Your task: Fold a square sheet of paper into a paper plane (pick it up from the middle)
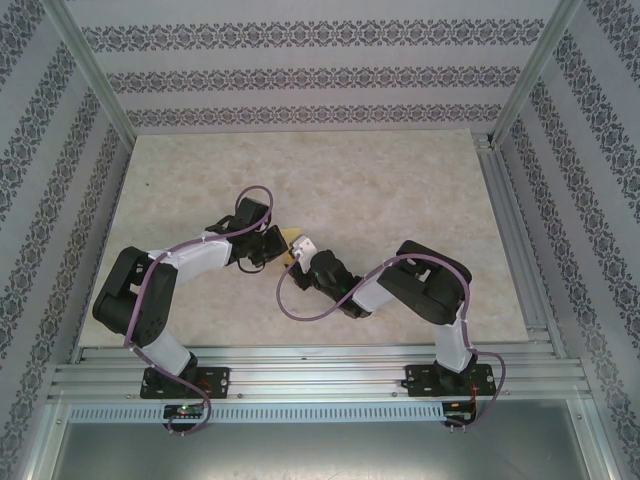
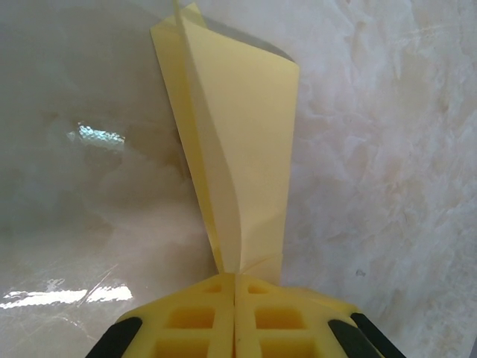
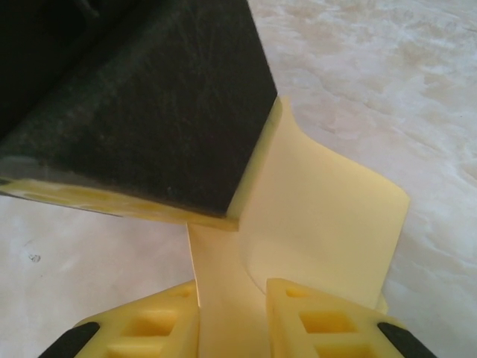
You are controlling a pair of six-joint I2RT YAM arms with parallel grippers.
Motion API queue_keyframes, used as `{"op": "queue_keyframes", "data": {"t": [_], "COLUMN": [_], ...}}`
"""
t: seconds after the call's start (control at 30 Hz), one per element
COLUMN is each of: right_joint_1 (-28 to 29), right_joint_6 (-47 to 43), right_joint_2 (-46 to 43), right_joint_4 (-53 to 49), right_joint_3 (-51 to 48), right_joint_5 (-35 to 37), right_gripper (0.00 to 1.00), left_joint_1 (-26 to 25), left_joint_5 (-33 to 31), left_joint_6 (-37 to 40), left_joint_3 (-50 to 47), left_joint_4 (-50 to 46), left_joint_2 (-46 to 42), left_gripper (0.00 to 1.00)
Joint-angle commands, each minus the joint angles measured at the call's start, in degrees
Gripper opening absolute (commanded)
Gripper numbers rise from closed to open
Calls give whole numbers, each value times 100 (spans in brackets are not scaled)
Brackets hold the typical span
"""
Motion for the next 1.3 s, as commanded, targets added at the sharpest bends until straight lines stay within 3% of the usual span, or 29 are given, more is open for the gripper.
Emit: {"op": "queue_keyframes", "data": {"t": [0.0,0.1,0.27,0.57,0.93,1.27], "right_joint_1": [-83,-135,-282,-731,-1003,-1009], "right_joint_6": [72,176,586,2011,3236,3548], "right_joint_2": [124,131,82,194,205,183], "right_joint_4": [119,197,559,1319,1173,756], "right_joint_3": [86,56,-120,-426,-494,-355], "right_joint_5": [-102,-177,-521,-1413,-1789,-2013], "right_gripper": [22,16,7,0,0,0], "left_joint_1": [33,37,111,256,266,252], "left_joint_5": [85,29,-292,-1003,-296,502], "left_joint_6": [92,101,257,586,995,1245], "left_joint_3": [178,186,259,163,-147,-209], "left_joint_4": [-156,-179,-404,-612,183,742], "left_joint_2": [-118,-158,-271,-658,-647,-303], "left_gripper": [11,17,36,63,66,56]}}
